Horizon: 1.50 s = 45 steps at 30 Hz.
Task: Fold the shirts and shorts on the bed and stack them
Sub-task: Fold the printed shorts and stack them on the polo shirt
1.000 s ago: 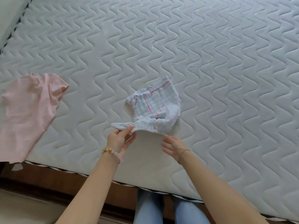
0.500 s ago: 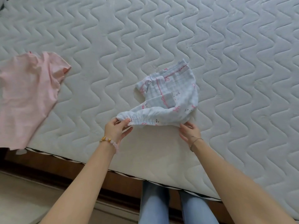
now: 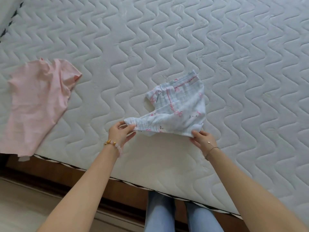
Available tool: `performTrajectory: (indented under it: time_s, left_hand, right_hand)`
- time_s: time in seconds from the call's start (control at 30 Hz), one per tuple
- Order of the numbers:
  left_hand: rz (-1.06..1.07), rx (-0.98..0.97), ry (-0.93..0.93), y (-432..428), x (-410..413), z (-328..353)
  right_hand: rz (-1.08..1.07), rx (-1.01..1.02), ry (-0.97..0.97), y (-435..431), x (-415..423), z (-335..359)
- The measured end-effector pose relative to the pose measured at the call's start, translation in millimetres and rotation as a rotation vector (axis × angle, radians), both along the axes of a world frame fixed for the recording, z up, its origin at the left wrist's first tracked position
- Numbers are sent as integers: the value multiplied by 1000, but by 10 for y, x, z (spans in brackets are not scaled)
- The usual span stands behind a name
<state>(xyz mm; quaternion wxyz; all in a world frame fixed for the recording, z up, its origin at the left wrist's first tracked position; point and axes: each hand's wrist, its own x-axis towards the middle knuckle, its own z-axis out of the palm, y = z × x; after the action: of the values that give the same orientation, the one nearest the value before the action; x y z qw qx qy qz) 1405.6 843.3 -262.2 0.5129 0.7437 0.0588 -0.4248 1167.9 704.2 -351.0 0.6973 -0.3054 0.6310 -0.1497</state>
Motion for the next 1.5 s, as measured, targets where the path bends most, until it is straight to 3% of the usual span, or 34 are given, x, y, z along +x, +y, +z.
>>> performTrajectory:
  time_s: [0.4, 0.63, 0.83, 1.0, 1.1, 1.37, 1.5]
  left_hand:
    - [2, -306, -219, -700, 198, 1878]
    - [-95, -491, -283, -1019, 225, 2818]
    - [-236, -529, -176, -1157, 127, 3064]
    - [-312, -575, 20, -1210, 93, 3092]
    - [-366, -580, 49, -1256, 67, 3132]
    - [-466, -535, -300, -1436, -6, 3309]
    - [-455, -475, -510, -1506, 2, 3367]
  right_hand:
    - [-13, -471, -174, -1021, -18, 2515]
    - [-45, -616, -277, -1331, -59, 3678]
    - [3, -696, -320, -1462, -273, 3988]
    - [103, -589, -459, -1553, -490, 4032]
    - [205, -626, -390, -1604, -625, 4111]
    - [263, -844, -142, -1691, -731, 4357]
    - [210, -905, -107, -1714, -817, 4396]
